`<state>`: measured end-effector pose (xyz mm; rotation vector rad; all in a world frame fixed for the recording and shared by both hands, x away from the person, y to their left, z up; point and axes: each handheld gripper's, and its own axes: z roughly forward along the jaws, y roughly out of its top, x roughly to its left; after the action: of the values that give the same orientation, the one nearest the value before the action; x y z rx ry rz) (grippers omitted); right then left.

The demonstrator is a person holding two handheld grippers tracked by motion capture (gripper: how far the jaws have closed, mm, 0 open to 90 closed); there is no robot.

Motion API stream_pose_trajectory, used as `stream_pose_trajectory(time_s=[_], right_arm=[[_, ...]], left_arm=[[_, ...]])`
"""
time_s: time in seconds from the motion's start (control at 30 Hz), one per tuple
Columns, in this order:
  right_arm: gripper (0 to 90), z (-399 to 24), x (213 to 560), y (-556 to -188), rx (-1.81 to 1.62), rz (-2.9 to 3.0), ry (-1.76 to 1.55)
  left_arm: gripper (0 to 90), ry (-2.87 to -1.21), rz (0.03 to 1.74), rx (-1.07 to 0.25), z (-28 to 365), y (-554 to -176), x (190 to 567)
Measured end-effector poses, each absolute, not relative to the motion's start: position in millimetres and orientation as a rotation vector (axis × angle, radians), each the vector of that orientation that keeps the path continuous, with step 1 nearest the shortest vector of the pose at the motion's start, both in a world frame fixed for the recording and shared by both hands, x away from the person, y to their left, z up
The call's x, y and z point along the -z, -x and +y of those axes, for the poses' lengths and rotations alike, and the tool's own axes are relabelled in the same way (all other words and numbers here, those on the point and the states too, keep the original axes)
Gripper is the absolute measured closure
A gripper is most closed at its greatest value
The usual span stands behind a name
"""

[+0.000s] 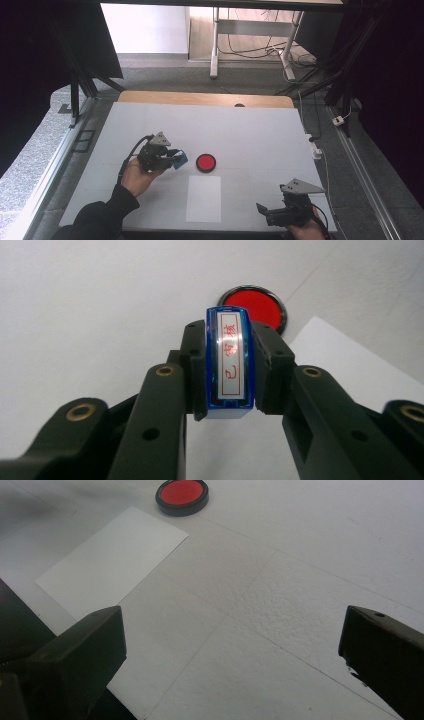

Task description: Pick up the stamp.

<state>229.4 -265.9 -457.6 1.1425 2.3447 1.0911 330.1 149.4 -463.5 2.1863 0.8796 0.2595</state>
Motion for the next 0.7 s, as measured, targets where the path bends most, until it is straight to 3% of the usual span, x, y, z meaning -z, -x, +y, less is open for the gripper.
stream_pose_trajectory(time_s=[0.7], right_arm=[[0.0, -266, 457, -229, -1.094, 2.345, -1.141]], left_arm=[[70.7, -2.116, 0.816, -0.209, 155, -308, 442]])
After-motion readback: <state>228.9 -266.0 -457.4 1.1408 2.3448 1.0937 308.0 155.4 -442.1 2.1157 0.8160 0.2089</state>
